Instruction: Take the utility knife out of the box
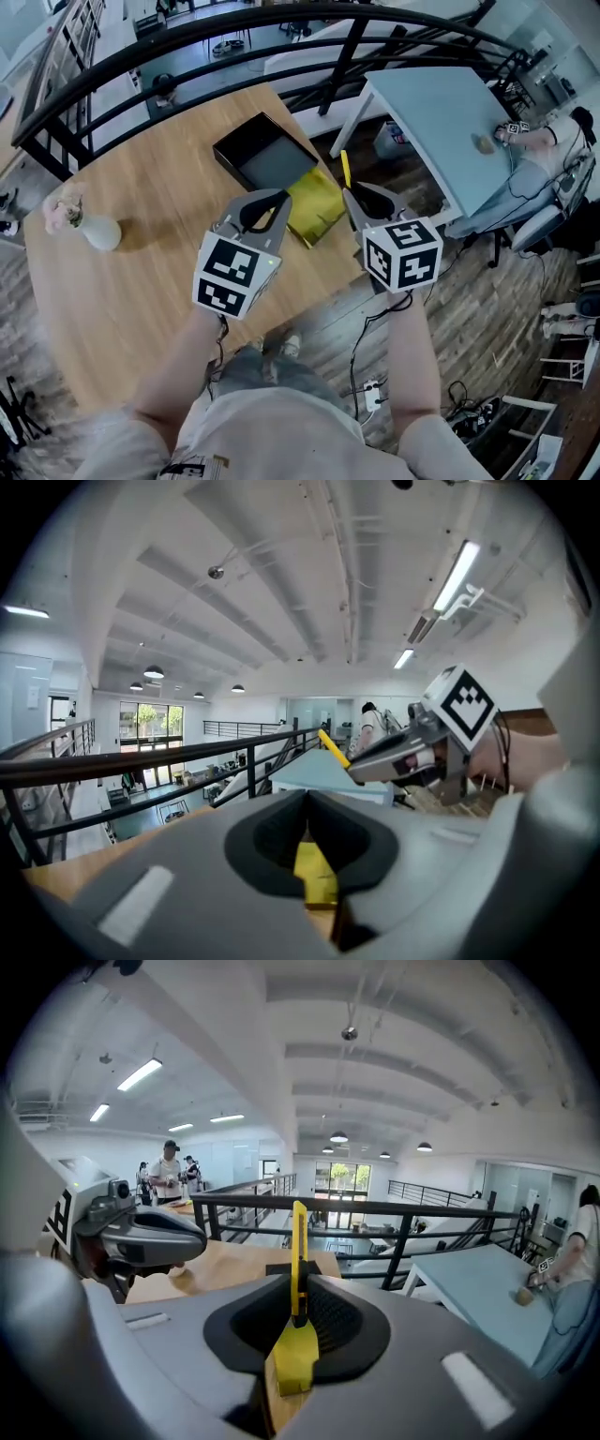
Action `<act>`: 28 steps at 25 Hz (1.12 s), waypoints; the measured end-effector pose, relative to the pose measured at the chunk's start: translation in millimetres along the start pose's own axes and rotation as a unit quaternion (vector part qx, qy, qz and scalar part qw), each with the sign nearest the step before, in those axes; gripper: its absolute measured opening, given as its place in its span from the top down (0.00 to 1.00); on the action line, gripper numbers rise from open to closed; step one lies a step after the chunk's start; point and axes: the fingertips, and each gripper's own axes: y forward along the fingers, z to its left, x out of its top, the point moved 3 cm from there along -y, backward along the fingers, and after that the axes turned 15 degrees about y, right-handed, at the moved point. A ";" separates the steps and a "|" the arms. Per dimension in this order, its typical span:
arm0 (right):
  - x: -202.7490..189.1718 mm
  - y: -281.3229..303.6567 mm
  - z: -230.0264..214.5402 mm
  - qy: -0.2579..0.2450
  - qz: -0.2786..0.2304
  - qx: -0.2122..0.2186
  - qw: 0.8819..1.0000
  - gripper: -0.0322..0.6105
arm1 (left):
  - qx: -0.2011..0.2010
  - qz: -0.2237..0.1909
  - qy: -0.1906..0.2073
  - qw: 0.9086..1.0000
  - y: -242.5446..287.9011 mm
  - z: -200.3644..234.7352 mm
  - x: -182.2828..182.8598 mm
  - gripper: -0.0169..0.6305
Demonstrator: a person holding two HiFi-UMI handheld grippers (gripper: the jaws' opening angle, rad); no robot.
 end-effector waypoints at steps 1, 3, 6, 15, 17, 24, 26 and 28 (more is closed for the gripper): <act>6.7 -11.2 2.3 0.002 -0.014 -0.001 1.000 0.87 | 0.000 -0.006 0.005 1.000 -5.5 -1.6 8.1 0.97; 18.2 -32.7 7.9 0.004 -0.043 -0.001 0.999 0.87 | 0.003 -0.017 0.011 1.000 -16.0 -4.3 22.6 0.97; 34.0 -67.3 17.1 0.005 -0.088 0.001 0.996 0.87 | 0.006 -0.031 0.019 0.999 -31.5 -10.4 43.5 0.97; 59.8 -156.6 30.2 0.020 -0.179 0.010 0.984 0.87 | -0.014 -0.086 0.086 0.992 -69.2 -40.3 105.2 0.97; 61.7 -173.1 33.0 0.022 -0.193 0.005 0.981 0.87 | -0.015 -0.102 0.090 0.991 -78.0 -45.2 116.9 0.97; 50.3 -206.6 47.7 -0.002 -0.201 0.001 0.980 0.87 | -0.018 -0.147 0.060 0.987 -101.4 -60.0 134.5 0.97; 46.2 -212.3 49.5 0.006 -0.210 0.005 0.978 0.87 | -0.017 -0.146 0.062 0.987 -104.3 -64.3 132.4 0.97; 43.2 -219.9 51.5 0.017 -0.231 0.006 0.973 0.87 | -0.018 -0.138 0.070 0.988 -107.0 -69.9 130.2 0.97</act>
